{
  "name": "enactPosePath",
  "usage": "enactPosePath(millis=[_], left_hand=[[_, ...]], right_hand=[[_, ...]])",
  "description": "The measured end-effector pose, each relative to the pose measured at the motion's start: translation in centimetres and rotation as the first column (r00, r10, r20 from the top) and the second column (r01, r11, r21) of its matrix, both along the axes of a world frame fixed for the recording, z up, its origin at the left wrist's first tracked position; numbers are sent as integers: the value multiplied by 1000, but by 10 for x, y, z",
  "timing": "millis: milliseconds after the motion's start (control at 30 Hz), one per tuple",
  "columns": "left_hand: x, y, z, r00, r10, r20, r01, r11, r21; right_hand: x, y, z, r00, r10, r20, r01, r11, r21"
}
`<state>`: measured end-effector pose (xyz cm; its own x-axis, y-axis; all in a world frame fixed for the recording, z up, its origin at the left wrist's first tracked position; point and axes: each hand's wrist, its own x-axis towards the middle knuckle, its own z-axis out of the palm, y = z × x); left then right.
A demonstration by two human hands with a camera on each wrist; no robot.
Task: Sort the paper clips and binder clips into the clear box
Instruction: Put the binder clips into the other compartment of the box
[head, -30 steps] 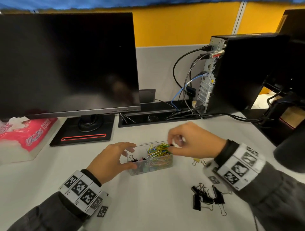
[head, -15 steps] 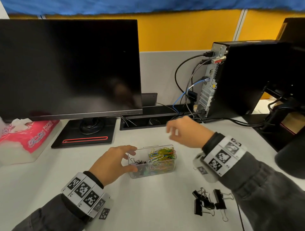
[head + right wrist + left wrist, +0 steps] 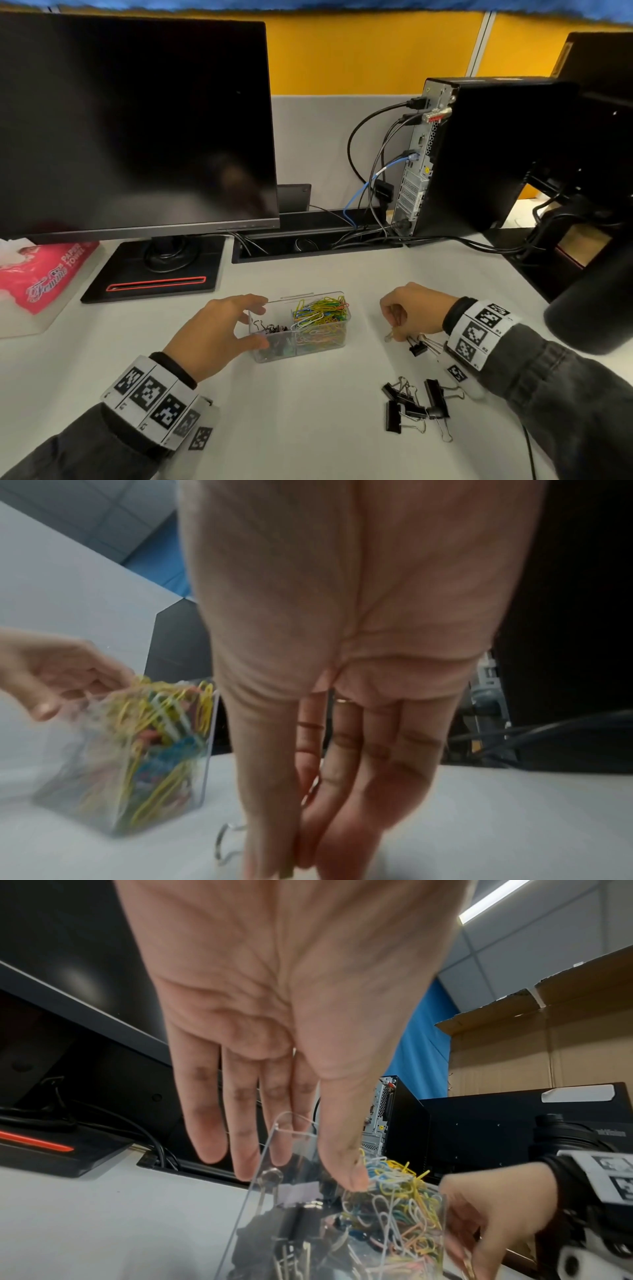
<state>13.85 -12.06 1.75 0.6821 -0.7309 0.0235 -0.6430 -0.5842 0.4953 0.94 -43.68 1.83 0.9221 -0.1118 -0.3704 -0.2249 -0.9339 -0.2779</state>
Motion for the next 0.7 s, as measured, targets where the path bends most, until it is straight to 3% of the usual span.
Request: enactPosePath(millis=[67, 133, 267, 367, 500, 600, 700], left_hand=[[-1, 0, 1, 1000, 1, -2, -1, 1000, 7], [-2, 0, 2, 1000, 4, -2, -4, 1000, 12], [-4, -2, 4, 1000, 11, -8, -11, 1000, 8], [-5, -2, 5, 1000, 7, -13, -7, 1000, 10], [-5, -1, 5, 1000, 6, -11, -5, 1000, 8], [-5, -1, 4, 1000, -1, -7, 1, 1000, 4], [-4, -1, 2, 1000, 0, -13, 0, 1000, -2]], right_hand=[[2, -3, 12, 998, -15, 62, 17, 999, -39], [6, -1, 32, 976, -25, 216, 41, 997, -71], [17, 46, 73, 830, 66, 554, -130, 988, 78], [31, 92, 76, 803, 165, 573, -267, 959, 98], [45, 117, 62, 841, 213, 497, -282, 957, 68], [36, 106, 67, 840, 160, 518, -245, 965, 98], [12, 71, 73, 862, 119, 493, -147, 989, 19]])
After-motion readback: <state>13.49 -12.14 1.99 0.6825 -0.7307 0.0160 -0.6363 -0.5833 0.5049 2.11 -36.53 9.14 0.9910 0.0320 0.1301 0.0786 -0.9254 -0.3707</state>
